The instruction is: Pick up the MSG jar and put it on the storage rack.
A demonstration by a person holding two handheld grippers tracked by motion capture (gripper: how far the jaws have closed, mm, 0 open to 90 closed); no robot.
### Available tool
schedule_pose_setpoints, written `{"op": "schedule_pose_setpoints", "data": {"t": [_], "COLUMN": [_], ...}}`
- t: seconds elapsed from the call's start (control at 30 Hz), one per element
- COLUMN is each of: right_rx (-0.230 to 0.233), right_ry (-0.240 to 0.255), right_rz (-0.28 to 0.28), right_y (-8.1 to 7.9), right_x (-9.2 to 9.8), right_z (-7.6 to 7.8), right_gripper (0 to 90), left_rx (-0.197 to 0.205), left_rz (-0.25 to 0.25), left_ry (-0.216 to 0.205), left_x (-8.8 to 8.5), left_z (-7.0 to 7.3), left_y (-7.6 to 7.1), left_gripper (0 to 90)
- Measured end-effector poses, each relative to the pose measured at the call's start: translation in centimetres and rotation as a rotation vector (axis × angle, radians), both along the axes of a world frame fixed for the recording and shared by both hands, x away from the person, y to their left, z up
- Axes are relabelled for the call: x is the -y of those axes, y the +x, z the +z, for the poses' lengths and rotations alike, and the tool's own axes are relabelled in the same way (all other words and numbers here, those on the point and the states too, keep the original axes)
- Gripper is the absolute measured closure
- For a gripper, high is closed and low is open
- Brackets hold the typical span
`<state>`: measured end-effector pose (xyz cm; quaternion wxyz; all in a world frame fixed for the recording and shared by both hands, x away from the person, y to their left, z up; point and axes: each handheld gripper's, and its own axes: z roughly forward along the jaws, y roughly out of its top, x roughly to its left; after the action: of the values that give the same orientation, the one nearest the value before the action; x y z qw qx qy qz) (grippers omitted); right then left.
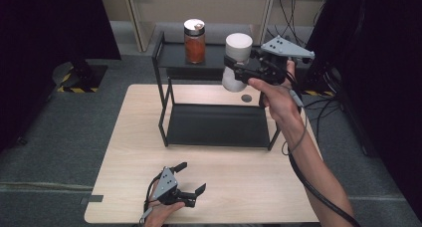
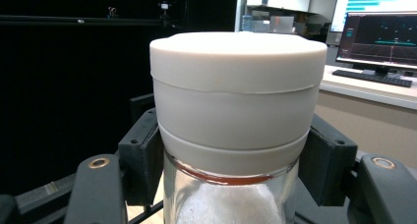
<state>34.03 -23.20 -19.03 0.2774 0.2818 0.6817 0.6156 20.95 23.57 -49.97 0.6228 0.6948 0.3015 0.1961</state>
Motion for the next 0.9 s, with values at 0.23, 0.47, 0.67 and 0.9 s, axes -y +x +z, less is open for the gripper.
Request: {"op": "schedule_pose_setpoints", "data": {"t": [0.23,0.47,0.67,0.9], "right_rx": [-0.004,-0.005,-0.013,-0.005], "right_ry": [0.007,0.014,0.008,0.008], "right_rz": [-0.026,-0.060,-0.098,-0.136], "right_y": [0.8,1.9,3.0,4.1], "right_x": [-0.8,-1.5,-2.3,-2.9], "right_z": [1.0,1.6,1.8,1.8], "right_gripper": [35.4,35.4,35.4,35.4], "left_rx": [0.000,0.001,0.003,0.005], "left_rz": [-0.001,-0.004,-0.005,-0.005], "left_ry": [-0.002,0.002,0.001,0.004], "left_x": [0.0,0.0,-0.1,-0.1], "left_z": [0.0,0.0,0.1,0.1], "left_y": [0.0,0.0,0.0,0.0], "left_gripper": [0.7,0.7,0.7,0.7]}}
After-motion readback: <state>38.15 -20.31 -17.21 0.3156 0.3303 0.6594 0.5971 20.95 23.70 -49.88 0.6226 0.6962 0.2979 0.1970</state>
